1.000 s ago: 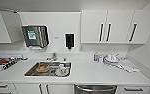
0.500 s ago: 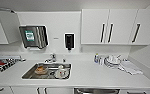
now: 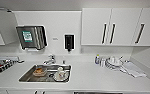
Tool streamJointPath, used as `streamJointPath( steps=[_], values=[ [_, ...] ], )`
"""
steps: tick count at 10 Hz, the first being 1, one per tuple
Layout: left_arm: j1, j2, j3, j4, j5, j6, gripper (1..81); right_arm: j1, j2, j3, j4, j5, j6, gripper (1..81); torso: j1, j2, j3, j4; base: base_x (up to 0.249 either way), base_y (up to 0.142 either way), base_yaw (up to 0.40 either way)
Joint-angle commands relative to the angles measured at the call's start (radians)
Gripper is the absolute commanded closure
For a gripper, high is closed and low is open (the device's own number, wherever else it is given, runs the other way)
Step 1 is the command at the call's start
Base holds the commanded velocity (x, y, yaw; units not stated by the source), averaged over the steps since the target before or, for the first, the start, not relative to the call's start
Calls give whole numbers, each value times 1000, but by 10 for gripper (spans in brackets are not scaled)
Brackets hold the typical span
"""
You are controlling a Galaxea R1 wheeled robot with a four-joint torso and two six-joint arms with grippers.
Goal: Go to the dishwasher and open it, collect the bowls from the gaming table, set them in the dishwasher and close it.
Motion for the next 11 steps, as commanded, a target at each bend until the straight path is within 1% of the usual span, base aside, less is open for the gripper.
streamJointPath(
  steps=[1,3,4,5,7,8,9,10,11],
  values=[
    [-42,3,1,-4,52,-2,10,47,-15,11,8,-52,5,10,0,0,0,0,0,0,0],
    [-41,-5,1,-2,53,-2,10,38,-36,54,6,-43,6,10,1,1,0,0,0,0,0],
    [-33,-11,1,7,44,-2,10,35,-60,91,9,-29,8,10,1,1,0,0,0,0,0],
    [-24,-19,4,8,34,0,10,33,-100,157,11,-30,8,10,0,1,0,0,0,0,0],
    [-18,-63,41,8,21,2,10,30,-243,392,11,-33,9,10,0,1,0,0,0,0,0],
    [-12,-94,75,8,21,3,10,30,-300,488,9,-33,9,10,0,1,0,0,0,0,0],
    [-6,-154,161,10,6,3,10,30,-369,583,9,-27,9,10,0,1,0,0,0,0,0],
    [1,-208,247,8,-26,3,10,36,-406,638,11,-30,9,10,0,1,0,0,0,0,0],
    [2,-290,365,8,-42,3,10,38,-438,687,11,-35,12,10,0,1,0,0,0,0,0]
  ],
)
